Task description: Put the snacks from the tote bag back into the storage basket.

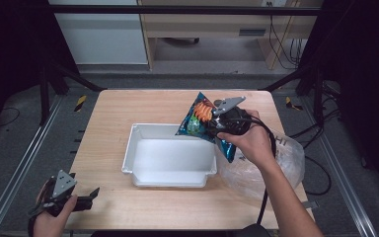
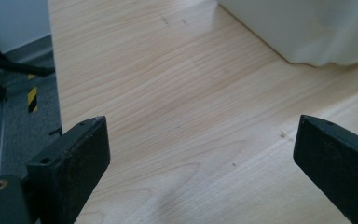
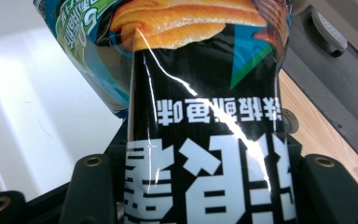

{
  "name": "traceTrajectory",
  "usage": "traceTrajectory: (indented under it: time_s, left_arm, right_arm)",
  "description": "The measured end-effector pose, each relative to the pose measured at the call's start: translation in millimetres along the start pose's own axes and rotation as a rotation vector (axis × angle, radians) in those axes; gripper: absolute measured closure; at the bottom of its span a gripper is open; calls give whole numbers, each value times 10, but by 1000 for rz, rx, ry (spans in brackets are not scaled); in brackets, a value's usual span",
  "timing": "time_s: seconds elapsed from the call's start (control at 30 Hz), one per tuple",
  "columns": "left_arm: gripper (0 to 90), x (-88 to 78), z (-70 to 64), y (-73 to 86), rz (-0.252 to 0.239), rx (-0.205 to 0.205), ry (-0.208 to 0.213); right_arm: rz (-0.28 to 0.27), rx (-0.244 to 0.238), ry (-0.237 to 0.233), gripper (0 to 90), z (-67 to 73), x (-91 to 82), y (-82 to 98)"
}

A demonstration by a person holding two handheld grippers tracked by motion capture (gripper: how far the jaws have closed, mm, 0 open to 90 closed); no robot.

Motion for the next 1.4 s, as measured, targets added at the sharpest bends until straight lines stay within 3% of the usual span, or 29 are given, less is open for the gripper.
traceTrajectory:
  time_s: [0.17,0.47,0.83,1.4]
  left_arm:
    - [35,-23,72,11,-8,-6,-9]
    - [34,-43,53,-3,-17,-7,-15]
    - [34,-73,41,-27,-30,-17,-7]
    - [34,-89,44,-51,-39,-25,-6]
  right_arm:
    - [-1,14,15,439,19,-13,-37]
    - [9,-11,0,440,63,100,-123]
    - [14,-76,-54,440,290,312,-349]
    - [40,-163,-133,439,500,557,-455]
Point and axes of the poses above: each handheld gripper's, and its own axes: x roughly forward along the jaws, y roughly out of its underside, z roughly to its left, the point moved 7 cm from there along x, roughly forward along the jaws, and after that the axes turned 8 degrees about -y, right-handed, at the moved point
